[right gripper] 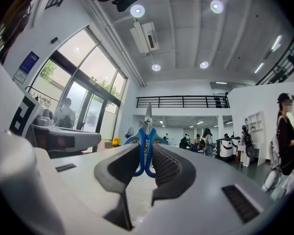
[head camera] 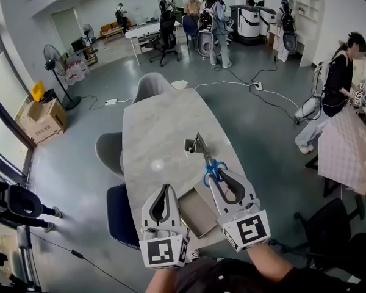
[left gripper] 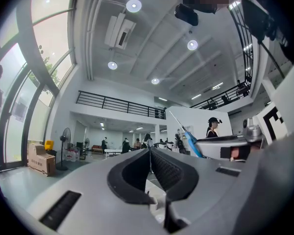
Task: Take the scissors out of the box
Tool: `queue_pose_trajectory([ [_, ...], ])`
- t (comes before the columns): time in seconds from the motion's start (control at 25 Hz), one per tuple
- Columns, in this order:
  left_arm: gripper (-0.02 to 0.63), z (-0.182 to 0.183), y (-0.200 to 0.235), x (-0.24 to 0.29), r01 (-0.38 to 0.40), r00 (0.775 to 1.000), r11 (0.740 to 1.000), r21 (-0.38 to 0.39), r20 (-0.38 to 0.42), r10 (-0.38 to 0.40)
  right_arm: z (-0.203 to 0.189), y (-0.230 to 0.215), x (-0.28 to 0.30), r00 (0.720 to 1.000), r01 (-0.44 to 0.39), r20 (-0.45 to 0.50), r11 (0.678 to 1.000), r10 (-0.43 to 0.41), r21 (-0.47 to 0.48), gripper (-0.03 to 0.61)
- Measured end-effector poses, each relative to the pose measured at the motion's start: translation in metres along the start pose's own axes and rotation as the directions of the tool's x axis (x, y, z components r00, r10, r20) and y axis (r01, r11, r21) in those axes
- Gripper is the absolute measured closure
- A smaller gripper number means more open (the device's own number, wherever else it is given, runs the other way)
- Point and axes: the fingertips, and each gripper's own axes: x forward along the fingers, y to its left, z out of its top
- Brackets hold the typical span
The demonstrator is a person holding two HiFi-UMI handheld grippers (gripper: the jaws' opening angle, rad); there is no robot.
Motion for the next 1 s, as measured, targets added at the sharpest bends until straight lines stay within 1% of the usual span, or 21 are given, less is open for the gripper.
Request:
queue_pose_trajectory([
  [1.0,0.597,-0.003,0.012,0.005,0.001,1.0,1.0,-0.009,0.005,-0.001,-0.004,0.009,0.012,1.0,-0.006,-0.005,1.0,0.006,-0.005,0.5],
])
